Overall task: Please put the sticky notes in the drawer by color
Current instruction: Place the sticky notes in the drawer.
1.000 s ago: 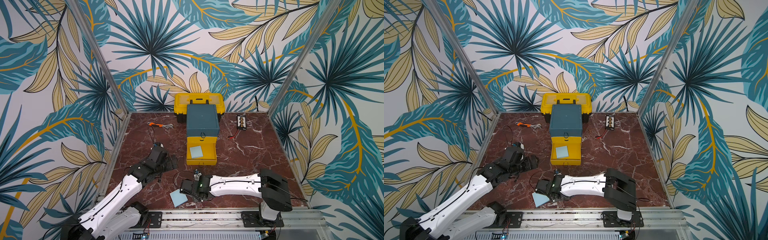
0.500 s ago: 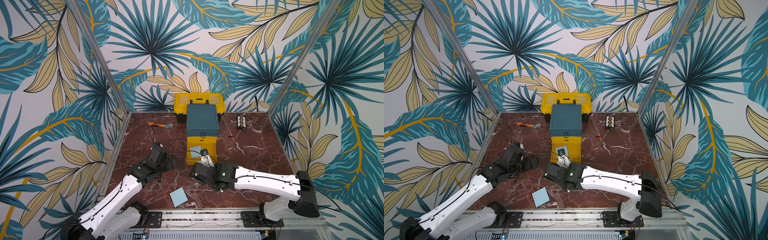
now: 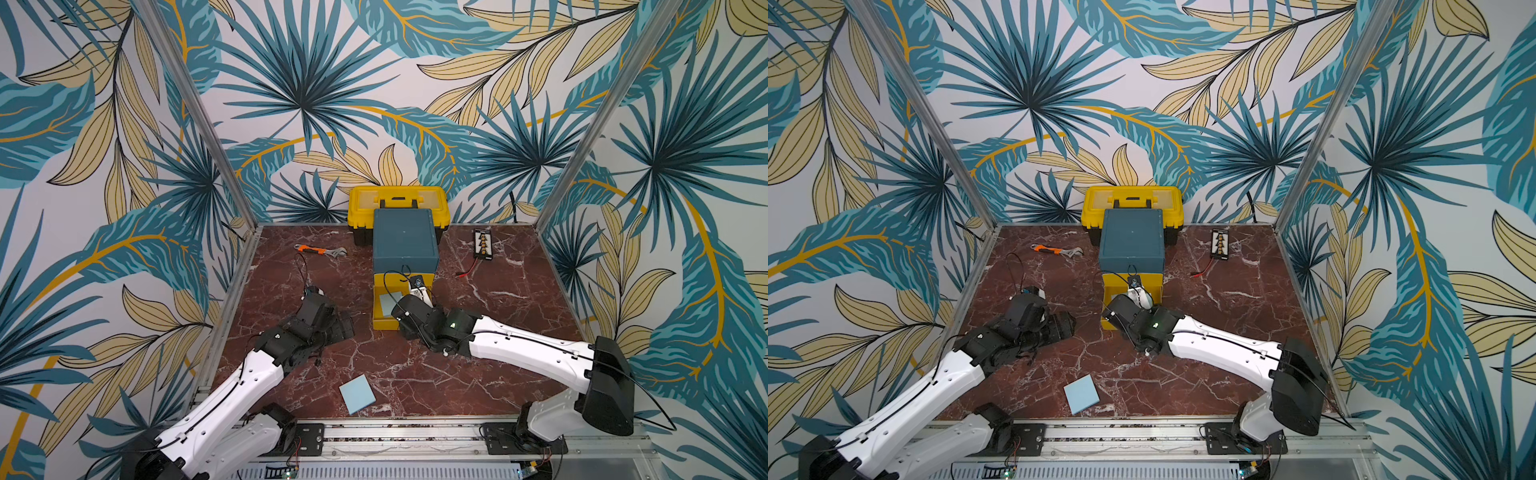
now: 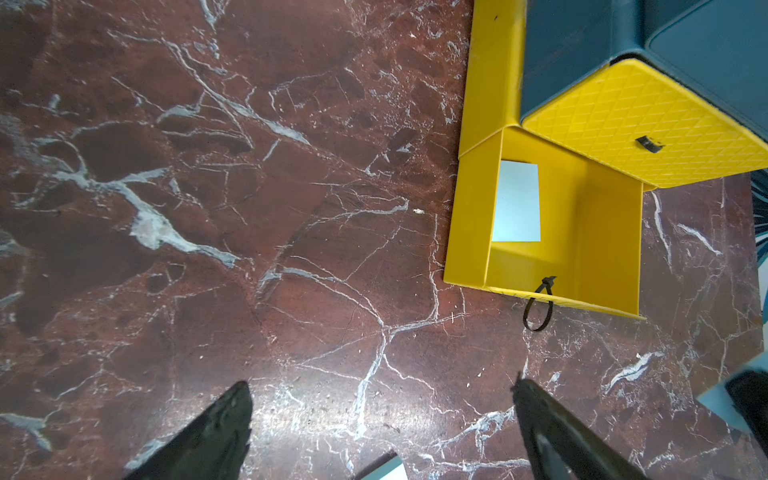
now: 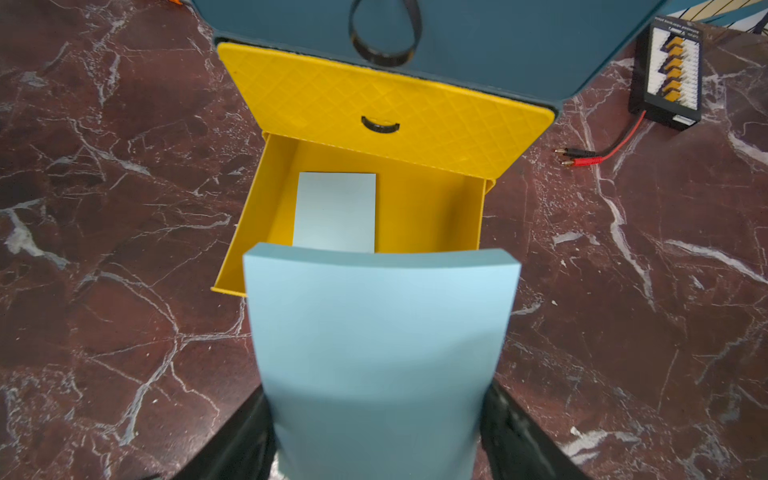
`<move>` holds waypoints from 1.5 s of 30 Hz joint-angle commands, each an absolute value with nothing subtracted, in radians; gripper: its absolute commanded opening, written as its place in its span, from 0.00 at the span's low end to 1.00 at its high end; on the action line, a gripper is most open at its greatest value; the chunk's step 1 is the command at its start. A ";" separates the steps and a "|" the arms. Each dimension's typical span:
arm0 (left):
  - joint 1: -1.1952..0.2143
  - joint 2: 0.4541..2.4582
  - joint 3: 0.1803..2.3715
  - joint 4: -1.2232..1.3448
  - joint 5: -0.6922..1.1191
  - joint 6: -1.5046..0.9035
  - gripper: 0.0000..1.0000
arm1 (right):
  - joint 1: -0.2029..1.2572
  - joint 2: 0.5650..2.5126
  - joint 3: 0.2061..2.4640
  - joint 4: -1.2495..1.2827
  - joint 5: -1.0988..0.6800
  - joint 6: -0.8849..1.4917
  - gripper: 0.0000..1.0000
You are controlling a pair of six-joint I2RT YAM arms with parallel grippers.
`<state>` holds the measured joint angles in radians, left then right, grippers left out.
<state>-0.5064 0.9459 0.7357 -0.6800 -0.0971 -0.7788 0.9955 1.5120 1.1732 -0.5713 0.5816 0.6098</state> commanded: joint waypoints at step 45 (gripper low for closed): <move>-0.501 0.972 0.822 -0.715 -0.133 -0.752 1.00 | 0.820 1.757 1.110 -0.294 0.502 0.554 0.74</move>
